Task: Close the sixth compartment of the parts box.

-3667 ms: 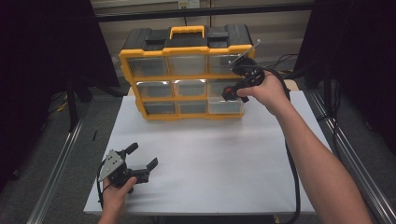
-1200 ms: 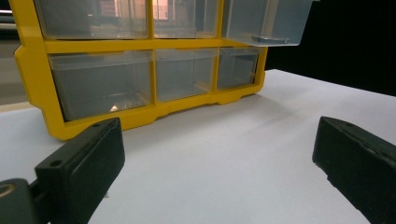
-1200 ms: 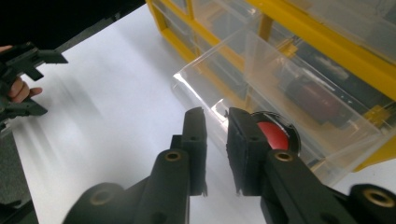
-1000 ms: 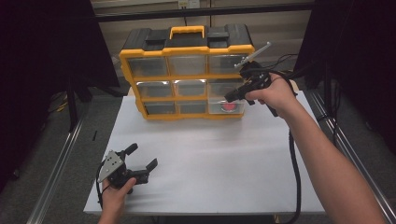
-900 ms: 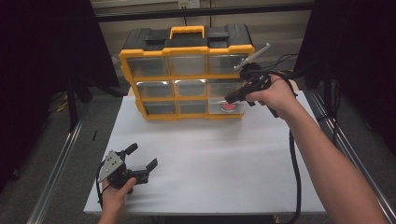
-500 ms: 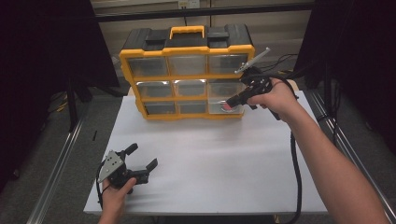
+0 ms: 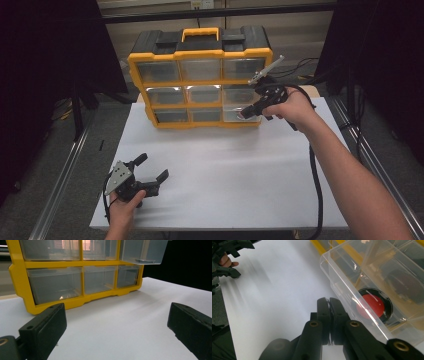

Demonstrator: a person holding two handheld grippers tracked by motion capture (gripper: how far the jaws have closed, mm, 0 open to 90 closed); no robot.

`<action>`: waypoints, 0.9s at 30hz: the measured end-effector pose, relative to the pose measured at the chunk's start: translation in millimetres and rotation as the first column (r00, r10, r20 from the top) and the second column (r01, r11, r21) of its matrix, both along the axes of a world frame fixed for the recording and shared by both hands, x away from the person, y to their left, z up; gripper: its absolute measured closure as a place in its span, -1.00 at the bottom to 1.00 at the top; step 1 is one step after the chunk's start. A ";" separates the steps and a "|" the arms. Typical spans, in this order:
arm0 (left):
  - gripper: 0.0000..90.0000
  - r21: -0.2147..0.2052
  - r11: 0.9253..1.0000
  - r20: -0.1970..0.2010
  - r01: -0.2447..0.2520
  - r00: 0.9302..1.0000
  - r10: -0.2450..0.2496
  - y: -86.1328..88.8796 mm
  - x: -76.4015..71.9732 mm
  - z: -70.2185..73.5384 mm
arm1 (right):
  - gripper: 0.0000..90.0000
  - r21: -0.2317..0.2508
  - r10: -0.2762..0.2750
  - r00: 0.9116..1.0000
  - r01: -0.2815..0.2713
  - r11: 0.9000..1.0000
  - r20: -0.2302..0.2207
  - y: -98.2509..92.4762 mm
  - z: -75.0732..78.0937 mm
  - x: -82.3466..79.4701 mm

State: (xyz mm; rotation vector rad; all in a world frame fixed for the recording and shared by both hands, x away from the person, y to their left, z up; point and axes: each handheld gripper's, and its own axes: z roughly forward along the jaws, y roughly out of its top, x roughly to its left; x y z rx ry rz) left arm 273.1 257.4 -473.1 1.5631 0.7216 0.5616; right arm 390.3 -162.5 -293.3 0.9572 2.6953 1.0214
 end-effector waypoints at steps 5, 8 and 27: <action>-0.95 0.003 1.000 -0.002 -0.001 1.000 0.001 -0.5 0.0 -0.4 | 0.95 -0.009 -0.003 1.000 0.003 1.000 0.002 -1.8 -1.2 0.1; -0.95 0.000 1.000 -0.004 0.002 1.000 -0.002 -0.7 0.2 -0.4 | 0.94 -0.017 -0.006 1.000 0.006 1.000 0.006 -2.8 -2.8 0.7; -0.95 0.001 1.000 -0.002 -0.001 1.000 0.001 -0.6 0.5 -0.3 | 0.95 -0.035 -0.027 0.999 0.028 0.999 0.028 -5.6 -4.6 5.1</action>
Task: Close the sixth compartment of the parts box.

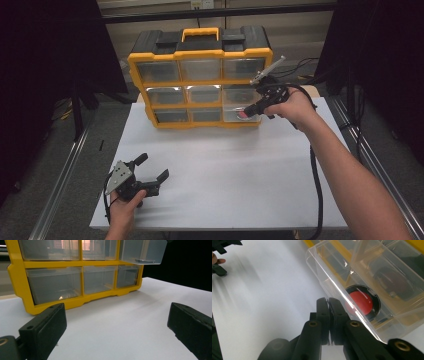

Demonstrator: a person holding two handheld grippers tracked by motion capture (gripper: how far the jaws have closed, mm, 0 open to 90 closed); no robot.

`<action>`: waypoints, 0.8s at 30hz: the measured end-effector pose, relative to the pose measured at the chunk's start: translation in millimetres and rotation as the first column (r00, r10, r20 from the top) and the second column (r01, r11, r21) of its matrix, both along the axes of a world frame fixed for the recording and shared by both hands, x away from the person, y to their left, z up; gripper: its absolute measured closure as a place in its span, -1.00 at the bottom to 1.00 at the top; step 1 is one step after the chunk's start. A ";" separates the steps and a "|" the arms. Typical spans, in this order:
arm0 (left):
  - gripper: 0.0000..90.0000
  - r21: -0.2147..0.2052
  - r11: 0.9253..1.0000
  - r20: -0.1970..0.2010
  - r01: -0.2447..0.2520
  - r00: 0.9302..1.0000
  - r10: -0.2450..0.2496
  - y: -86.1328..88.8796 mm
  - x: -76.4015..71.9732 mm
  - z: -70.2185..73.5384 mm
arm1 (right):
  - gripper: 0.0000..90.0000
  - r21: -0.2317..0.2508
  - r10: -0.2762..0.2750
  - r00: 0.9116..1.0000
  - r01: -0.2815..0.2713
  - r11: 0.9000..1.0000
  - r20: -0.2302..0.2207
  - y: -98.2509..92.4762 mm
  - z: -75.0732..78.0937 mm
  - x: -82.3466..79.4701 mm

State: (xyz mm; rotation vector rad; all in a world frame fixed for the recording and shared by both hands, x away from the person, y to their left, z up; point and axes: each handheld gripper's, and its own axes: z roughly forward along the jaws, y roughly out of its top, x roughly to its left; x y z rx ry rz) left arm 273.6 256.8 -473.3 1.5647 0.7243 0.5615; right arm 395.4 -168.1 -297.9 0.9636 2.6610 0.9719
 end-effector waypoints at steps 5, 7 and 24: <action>-0.95 -0.007 1.000 -0.001 -0.002 1.000 0.002 -0.4 0.2 0.1 | 0.97 -0.010 0.004 1.000 -0.004 1.000 0.010 0.4 -0.1 0.0; -0.95 -0.014 1.000 -0.007 0.001 1.000 -0.001 -1.0 0.1 -0.1 | 0.97 -0.012 0.005 1.000 -0.005 1.000 0.015 0.6 -0.1 0.1; -0.95 -0.013 1.000 -0.006 0.002 1.000 -0.002 -1.4 -0.1 0.0 | 1.00 -0.027 0.012 0.999 -0.011 1.000 0.033 1.9 0.1 0.2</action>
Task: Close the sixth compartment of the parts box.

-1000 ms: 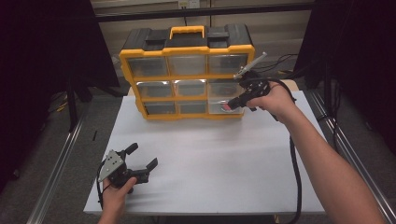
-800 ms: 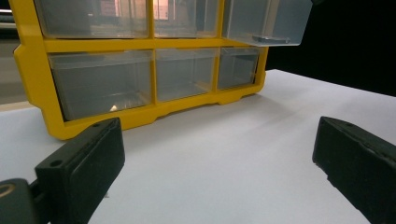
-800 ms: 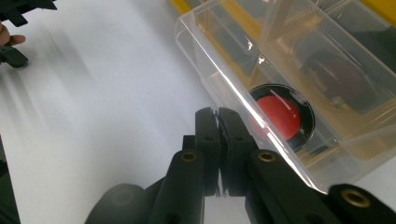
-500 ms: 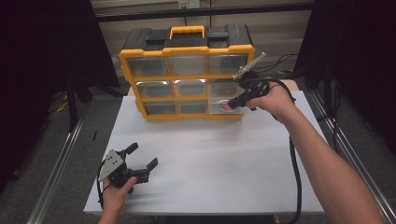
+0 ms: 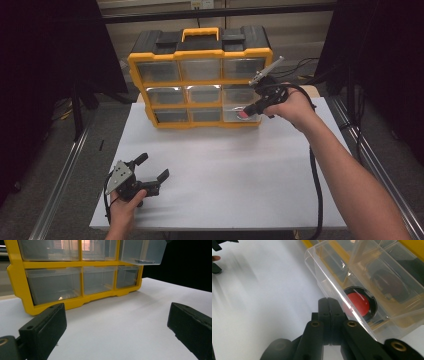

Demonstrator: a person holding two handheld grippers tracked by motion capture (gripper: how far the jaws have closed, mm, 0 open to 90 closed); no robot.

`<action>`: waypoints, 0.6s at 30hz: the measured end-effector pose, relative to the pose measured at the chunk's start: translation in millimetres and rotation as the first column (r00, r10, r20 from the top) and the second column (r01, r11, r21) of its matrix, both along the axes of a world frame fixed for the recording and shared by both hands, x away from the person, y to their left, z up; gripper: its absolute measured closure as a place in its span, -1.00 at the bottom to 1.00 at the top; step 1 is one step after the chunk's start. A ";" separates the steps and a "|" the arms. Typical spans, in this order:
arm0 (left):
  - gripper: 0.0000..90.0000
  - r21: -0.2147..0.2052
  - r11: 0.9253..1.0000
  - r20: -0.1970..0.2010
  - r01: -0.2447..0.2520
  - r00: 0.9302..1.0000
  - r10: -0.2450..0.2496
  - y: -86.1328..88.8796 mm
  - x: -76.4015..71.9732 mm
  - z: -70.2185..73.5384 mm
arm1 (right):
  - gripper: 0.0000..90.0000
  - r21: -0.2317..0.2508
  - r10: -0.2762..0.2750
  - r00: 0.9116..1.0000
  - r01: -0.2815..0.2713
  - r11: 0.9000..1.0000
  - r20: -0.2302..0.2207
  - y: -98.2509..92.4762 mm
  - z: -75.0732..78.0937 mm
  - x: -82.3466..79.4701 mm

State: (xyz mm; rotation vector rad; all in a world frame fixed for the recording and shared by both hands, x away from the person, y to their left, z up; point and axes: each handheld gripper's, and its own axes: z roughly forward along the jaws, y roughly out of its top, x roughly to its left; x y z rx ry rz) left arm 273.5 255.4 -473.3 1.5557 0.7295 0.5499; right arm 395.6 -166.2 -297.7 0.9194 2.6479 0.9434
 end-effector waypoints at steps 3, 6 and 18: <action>-0.95 0.001 1.000 -0.001 -0.008 1.000 0.008 0.0 -0.1 0.0 | 1.00 0.001 0.003 1.000 -0.003 1.000 0.008 0.4 0.2 0.4; -0.95 0.005 1.000 0.001 -0.004 1.000 0.004 0.7 0.0 0.2 | 1.00 0.000 0.004 1.000 -0.004 1.000 0.008 0.4 0.2 0.6; -0.95 0.034 0.999 0.005 0.010 1.000 -0.010 2.3 0.1 0.6 | 1.00 -0.012 0.003 1.000 -0.003 1.000 0.010 4.1 0.0 -0.3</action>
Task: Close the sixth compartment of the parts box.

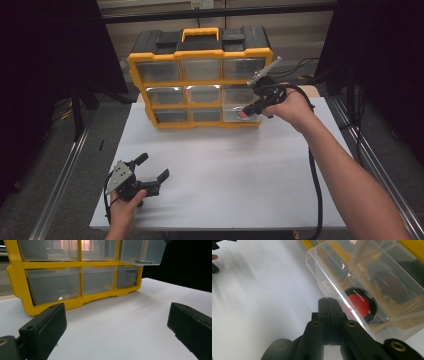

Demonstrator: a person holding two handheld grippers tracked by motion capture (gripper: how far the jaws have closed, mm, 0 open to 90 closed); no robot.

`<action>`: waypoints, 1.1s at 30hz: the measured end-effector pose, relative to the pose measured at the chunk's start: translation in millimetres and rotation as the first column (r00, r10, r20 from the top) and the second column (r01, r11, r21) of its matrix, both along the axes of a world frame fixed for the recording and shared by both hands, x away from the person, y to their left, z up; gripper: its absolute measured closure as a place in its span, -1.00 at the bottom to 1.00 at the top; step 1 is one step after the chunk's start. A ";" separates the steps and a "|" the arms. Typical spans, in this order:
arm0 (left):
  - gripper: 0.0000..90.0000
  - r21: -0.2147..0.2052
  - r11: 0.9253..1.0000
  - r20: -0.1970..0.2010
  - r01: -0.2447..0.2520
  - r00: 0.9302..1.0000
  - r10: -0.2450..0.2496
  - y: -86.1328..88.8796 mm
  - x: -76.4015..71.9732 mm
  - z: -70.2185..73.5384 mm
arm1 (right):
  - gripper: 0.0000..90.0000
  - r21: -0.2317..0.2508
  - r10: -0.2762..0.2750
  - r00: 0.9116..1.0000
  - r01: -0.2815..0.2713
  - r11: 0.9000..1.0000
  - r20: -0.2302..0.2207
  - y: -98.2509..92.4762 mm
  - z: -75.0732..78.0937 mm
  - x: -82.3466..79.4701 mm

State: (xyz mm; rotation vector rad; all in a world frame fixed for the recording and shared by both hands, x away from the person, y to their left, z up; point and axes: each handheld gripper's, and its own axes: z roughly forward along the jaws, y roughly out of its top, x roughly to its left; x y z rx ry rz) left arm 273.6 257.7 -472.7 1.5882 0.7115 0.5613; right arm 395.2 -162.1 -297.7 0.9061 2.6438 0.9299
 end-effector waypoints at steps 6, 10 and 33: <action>-0.95 -0.019 1.000 0.005 -0.010 1.000 0.010 -2.0 0.2 -0.3 | 1.00 -0.007 0.004 1.000 -0.004 1.000 0.000 2.3 -0.3 -0.2; -0.95 -0.008 1.000 0.004 -0.002 1.000 0.002 -1.1 0.4 -0.3 | 1.00 -0.008 0.006 1.000 -0.006 1.000 0.000 2.4 0.0 0.5; -0.95 -0.011 1.000 0.002 -0.002 1.000 0.002 -2.2 0.7 -0.9 | 0.99 -0.025 -0.030 0.999 0.031 0.999 0.041 0.4 -1.9 9.0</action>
